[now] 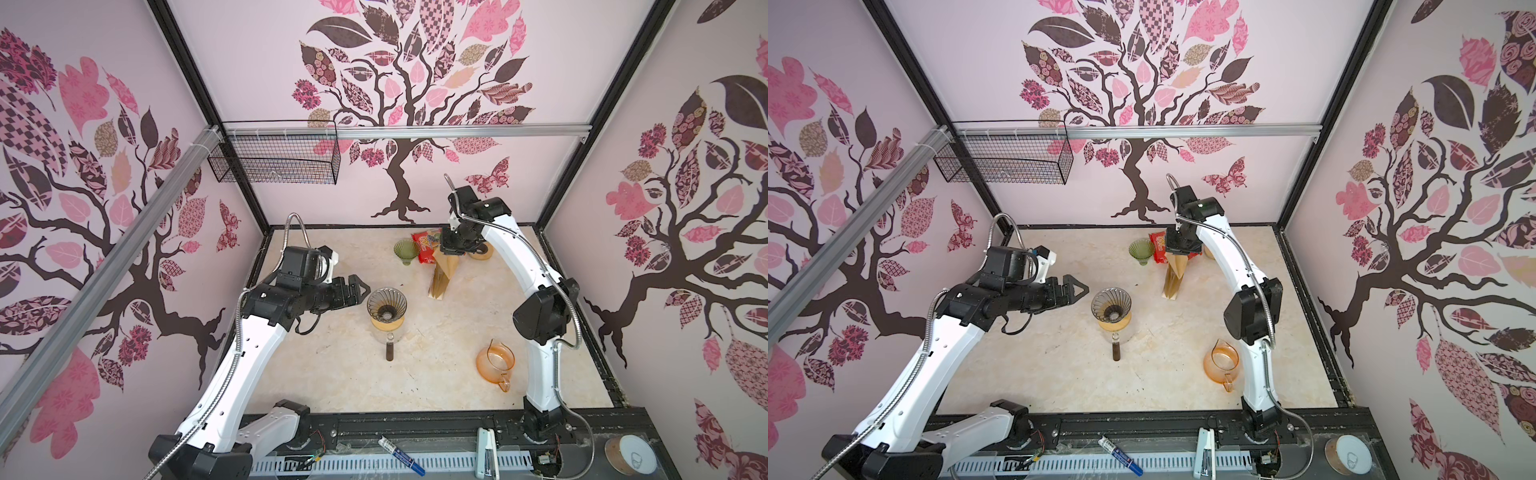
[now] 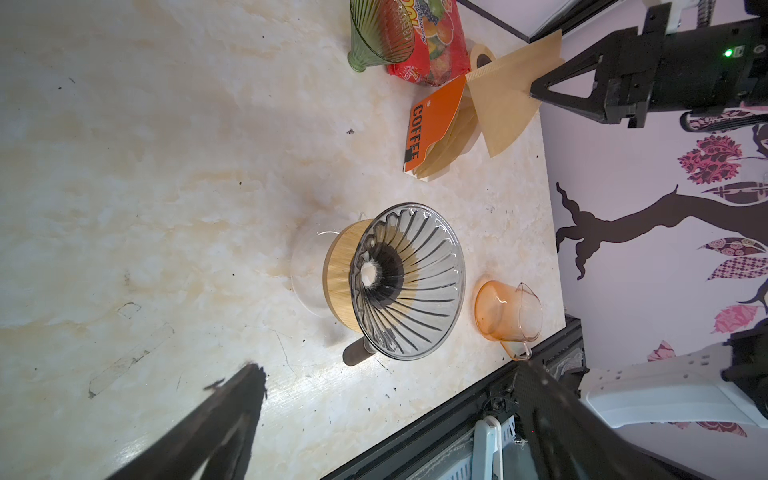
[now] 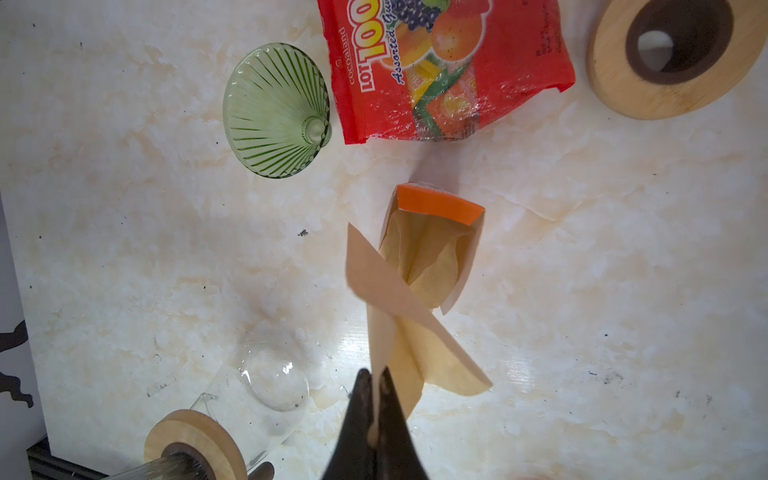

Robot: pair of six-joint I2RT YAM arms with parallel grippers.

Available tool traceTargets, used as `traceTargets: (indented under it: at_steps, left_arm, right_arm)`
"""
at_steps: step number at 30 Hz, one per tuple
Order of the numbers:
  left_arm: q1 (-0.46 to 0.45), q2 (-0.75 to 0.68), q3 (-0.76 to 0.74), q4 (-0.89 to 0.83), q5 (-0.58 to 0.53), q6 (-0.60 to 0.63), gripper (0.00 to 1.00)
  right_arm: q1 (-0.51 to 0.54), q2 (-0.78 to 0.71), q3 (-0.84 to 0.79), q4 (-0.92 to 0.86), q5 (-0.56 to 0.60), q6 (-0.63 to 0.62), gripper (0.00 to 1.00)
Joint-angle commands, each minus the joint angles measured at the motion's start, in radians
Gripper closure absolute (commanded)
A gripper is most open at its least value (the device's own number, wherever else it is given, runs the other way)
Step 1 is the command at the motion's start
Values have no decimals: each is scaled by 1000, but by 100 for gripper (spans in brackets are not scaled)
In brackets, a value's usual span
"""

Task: Place the coffee filter in the dripper
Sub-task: 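Pull the brown filter clear of the orange box with the right gripper, then carry the held filter over the clear dripper with the right gripper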

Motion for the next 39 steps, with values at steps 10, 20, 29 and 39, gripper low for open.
traceTargets:
  at_steps: [10, 20, 29, 39]
  left_arm:
    - [4, -18, -24, 15, 1, -4, 3]
    - [4, -5, 17, -38, -34, 1, 3]
    - [3, -9, 30, -79, -90, -13, 3]
    - [3, -26, 32, -136, -185, -28, 3]
  right_arm:
    - [17, -111, 129, -74, -92, 25, 100]
    - [106, -139, 256, -165, -132, 32, 100]
    - [271, -181, 254, -226, -62, 27, 100]
    - [442, -167, 186, -259, 18, 35, 100]
